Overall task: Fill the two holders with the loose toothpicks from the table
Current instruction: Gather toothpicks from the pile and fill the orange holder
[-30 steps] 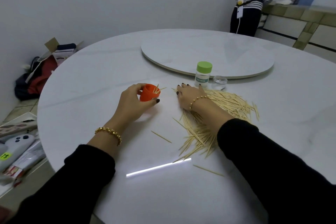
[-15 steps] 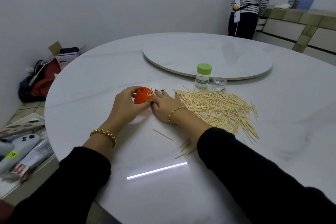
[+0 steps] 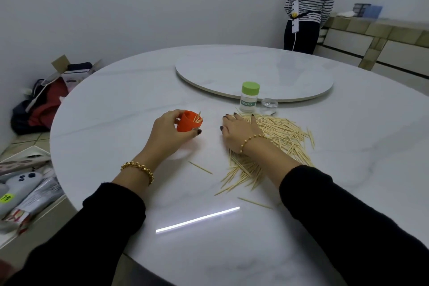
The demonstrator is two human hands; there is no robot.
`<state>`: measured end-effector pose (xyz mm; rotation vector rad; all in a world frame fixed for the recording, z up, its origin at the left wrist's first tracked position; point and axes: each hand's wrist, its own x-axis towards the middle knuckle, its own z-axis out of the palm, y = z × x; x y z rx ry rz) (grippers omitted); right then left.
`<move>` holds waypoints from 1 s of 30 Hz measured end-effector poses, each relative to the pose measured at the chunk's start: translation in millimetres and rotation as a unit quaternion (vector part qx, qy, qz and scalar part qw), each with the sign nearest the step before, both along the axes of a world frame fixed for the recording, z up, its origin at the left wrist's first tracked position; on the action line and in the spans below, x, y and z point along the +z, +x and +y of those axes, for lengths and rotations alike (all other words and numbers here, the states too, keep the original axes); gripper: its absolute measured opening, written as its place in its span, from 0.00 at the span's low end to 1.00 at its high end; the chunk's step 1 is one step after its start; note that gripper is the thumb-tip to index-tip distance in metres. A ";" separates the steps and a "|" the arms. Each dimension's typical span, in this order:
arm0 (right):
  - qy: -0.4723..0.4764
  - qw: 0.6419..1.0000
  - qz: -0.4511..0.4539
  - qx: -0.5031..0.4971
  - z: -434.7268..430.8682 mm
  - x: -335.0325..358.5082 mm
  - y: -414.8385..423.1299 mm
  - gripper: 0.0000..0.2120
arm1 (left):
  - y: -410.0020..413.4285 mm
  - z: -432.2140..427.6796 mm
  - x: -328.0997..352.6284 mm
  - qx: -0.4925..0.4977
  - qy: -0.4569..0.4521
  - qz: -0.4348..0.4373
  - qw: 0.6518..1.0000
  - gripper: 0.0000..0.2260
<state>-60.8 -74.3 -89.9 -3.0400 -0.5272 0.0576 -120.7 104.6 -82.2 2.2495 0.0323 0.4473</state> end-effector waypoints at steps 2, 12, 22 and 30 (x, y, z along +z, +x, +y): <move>0.014 1.000 0.004 0.014 4.6 2.0 -16.0 0.24 | -6.8 3.3 0.2 0.003 0.005 -0.005 1.000 0.28; 0.045 0.996 0.020 0.070 35.5 -3.0 -92.7 0.28 | -51.3 24.4 -9.2 0.015 0.024 -0.024 0.999 0.23; -0.004 1.000 -0.018 0.000 4.0 -13.2 -70.8 0.27 | -60.6 19.6 -10.8 0.003 0.012 -0.018 1.000 0.25; 0.036 0.998 -0.035 -0.038 -23.8 -2.4 -82.2 0.28 | -51.4 -7.6 -10.9 -0.030 0.020 -0.018 0.999 0.25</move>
